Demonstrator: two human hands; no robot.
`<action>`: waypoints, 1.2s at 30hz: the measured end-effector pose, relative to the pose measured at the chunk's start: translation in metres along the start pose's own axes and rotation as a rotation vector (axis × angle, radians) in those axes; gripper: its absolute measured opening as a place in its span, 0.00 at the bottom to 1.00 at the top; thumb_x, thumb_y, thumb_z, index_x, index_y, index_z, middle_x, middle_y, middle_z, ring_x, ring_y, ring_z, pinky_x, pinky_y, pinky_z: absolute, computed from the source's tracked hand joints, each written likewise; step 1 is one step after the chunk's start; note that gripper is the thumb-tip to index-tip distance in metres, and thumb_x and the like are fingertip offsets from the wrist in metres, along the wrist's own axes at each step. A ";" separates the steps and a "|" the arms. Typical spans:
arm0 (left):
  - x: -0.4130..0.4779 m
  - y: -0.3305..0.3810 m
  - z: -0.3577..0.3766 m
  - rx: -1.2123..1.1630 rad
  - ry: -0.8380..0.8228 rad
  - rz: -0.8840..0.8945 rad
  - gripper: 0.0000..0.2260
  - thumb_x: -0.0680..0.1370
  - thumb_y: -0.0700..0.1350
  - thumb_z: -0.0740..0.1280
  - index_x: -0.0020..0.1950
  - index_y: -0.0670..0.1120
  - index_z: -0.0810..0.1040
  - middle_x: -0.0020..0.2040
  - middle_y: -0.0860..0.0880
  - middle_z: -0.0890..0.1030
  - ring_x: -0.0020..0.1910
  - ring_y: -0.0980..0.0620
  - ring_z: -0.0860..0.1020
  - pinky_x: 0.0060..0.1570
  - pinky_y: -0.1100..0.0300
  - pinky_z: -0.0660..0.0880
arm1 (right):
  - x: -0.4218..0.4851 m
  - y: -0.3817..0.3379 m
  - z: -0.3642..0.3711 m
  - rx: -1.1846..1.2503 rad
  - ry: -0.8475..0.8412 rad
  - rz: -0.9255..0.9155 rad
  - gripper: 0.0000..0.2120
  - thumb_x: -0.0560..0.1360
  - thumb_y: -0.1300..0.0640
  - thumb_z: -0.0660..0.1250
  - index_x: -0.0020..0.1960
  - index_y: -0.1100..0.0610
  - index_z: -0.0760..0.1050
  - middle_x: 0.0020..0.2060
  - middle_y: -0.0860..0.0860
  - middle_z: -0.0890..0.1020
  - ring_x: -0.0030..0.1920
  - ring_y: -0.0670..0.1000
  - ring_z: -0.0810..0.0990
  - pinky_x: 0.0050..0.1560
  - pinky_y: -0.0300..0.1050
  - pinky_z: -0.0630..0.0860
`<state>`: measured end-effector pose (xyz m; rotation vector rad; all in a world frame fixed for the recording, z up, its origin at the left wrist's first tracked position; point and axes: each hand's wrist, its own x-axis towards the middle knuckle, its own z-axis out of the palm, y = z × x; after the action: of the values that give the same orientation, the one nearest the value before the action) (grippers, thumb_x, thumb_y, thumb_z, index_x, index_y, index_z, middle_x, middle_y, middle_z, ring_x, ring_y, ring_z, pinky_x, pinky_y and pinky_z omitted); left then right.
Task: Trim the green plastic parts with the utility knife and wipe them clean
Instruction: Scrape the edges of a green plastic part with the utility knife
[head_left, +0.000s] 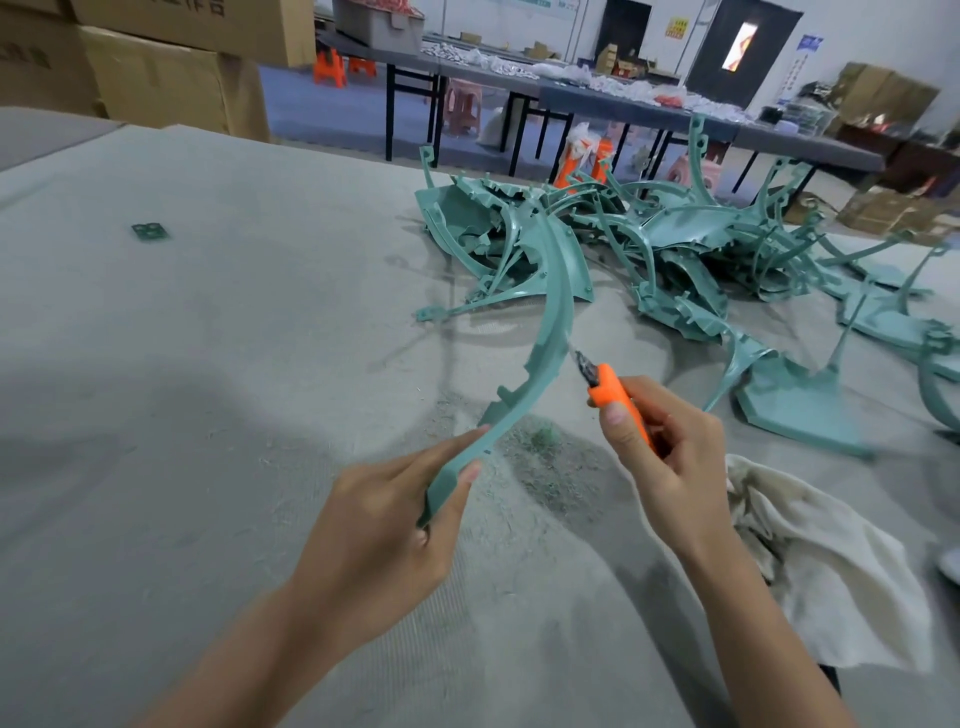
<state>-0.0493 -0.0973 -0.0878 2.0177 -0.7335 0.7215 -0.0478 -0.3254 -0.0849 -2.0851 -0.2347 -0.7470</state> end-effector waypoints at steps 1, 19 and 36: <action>0.001 -0.001 0.000 0.012 0.013 0.003 0.26 0.83 0.56 0.51 0.49 0.42 0.84 0.27 0.69 0.56 0.28 0.57 0.69 0.28 0.82 0.57 | -0.001 -0.001 0.001 -0.005 -0.020 -0.027 0.17 0.79 0.39 0.61 0.47 0.50 0.80 0.27 0.46 0.72 0.26 0.42 0.65 0.30 0.34 0.58; 0.000 -0.004 -0.002 -0.040 -0.030 0.160 0.16 0.83 0.53 0.55 0.56 0.47 0.79 0.40 0.68 0.67 0.29 0.56 0.72 0.31 0.78 0.65 | 0.012 0.011 -0.012 -0.046 0.079 0.062 0.21 0.78 0.38 0.61 0.44 0.55 0.81 0.25 0.46 0.68 0.27 0.47 0.64 0.30 0.48 0.60; 0.001 -0.005 0.002 0.121 -0.091 0.292 0.24 0.68 0.34 0.56 0.61 0.42 0.79 0.59 0.49 0.77 0.56 0.55 0.78 0.58 0.69 0.69 | 0.022 0.005 -0.027 0.617 0.174 0.476 0.24 0.67 0.30 0.71 0.45 0.51 0.80 0.28 0.48 0.69 0.22 0.46 0.62 0.22 0.36 0.60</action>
<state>-0.0448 -0.0969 -0.0910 2.0859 -1.0764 0.8622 -0.0396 -0.3527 -0.0639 -1.4004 0.1195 -0.4782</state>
